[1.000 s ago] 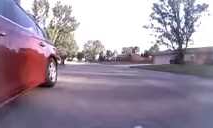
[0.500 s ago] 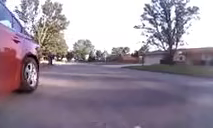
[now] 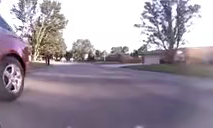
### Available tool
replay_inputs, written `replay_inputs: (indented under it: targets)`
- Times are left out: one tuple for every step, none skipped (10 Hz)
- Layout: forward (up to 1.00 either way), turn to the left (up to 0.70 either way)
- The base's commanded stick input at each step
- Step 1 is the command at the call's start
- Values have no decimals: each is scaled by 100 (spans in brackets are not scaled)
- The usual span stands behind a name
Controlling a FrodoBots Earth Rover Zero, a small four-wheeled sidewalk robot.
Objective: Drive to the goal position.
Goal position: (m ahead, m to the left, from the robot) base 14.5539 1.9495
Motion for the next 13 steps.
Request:
replay_inputs:
  targets:
    - [98,0]
    - [98,-12]
    - [98,-20]
    - [98,-29]
    - [98,-37]
    - [98,-39]
    - [98,-39]
    - [98,-31]
    - [98,-16]
    - [98,-1]
    - [98,0]
    - [98,0]
    - [98,0]
